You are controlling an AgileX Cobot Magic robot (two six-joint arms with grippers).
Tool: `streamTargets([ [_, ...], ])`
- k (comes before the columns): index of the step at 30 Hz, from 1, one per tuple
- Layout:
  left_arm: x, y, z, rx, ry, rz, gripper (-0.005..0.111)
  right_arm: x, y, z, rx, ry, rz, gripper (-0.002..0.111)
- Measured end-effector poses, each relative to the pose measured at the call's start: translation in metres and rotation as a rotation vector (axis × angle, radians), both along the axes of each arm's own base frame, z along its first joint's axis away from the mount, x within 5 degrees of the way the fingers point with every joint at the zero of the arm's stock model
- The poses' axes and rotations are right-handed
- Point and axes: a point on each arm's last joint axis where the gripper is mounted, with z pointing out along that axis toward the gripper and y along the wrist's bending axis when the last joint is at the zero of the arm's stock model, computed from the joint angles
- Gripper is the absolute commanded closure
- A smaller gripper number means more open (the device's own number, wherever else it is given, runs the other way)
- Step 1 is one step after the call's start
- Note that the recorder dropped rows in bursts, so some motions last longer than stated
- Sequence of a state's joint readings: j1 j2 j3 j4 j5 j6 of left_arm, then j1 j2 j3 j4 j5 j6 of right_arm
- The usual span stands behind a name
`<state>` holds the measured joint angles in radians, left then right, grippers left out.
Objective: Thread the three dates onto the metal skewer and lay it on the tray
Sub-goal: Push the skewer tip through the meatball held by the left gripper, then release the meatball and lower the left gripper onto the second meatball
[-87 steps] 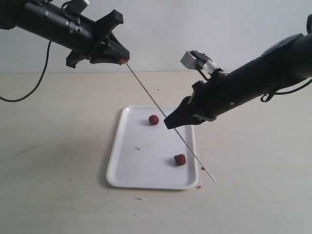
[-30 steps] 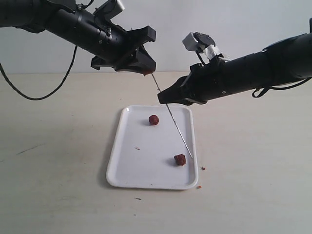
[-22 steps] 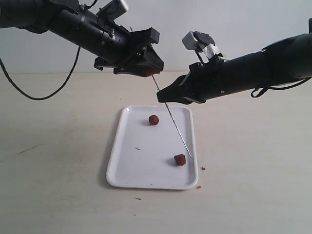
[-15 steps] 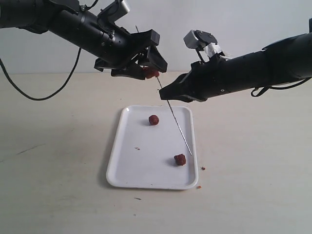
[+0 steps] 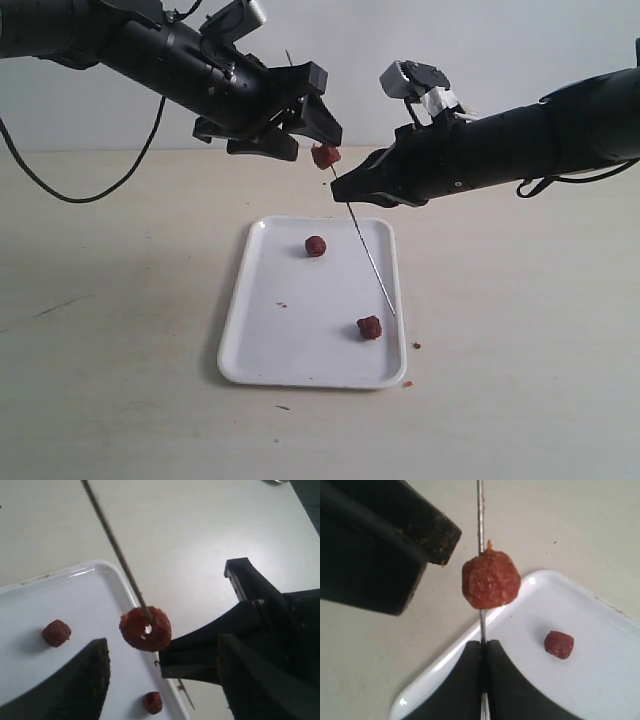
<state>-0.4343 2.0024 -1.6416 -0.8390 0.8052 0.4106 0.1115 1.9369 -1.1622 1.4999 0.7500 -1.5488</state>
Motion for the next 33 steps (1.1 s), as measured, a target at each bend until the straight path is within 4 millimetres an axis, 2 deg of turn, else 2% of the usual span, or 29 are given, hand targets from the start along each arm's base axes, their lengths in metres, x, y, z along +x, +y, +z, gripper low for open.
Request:
streamTargets([
  [5, 0.0, 0.001, -0.001, 0.016, -0.019, -0.016, 0.045, 0.0, 0.0, 0.0, 0.002, 0.003, -0.002, 0.108],
  [10, 0.0, 0.005, -0.005, 0.103, -0.055, -0.054, 0.045, 0.002, -0.004, -0.003, -0.03, 0.028, -0.054, 0.108],
  [18, -0.003, 0.01, -0.011, 0.221, -0.075, -0.121, 0.045, 0.007, -0.035, -0.011, -0.088, 0.139, -0.212, 0.108],
  [21, -0.01, 0.001, -0.02, 0.312, -0.107, -0.186, 0.045, 0.007, -0.05, -0.014, -0.109, 0.172, -0.246, 0.108],
  [25, -0.016, -0.016, -0.039, 0.417, -0.137, -0.244, 0.045, 0.007, -0.058, -0.015, -0.111, 0.184, -0.248, 0.108],
  [26, -0.015, -0.026, -0.051, 0.424, -0.123, -0.175, 0.045, 0.006, -0.058, -0.015, -0.108, 0.191, -0.237, 0.108],
  [28, -0.005, -0.032, -0.066, 0.38, -0.068, -0.002, 0.045, 0.005, -0.057, -0.015, -0.106, 0.197, -0.223, 0.108],
  [31, 0.006, -0.038, -0.078, 0.339, -0.013, 0.11, 0.045, 0.005, -0.057, -0.015, -0.108, 0.197, -0.219, 0.108],
  [33, 0.015, -0.043, -0.093, 0.318, 0.058, 0.183, 0.045, 0.005, -0.057, -0.015, -0.111, 0.196, -0.22, 0.108],
])
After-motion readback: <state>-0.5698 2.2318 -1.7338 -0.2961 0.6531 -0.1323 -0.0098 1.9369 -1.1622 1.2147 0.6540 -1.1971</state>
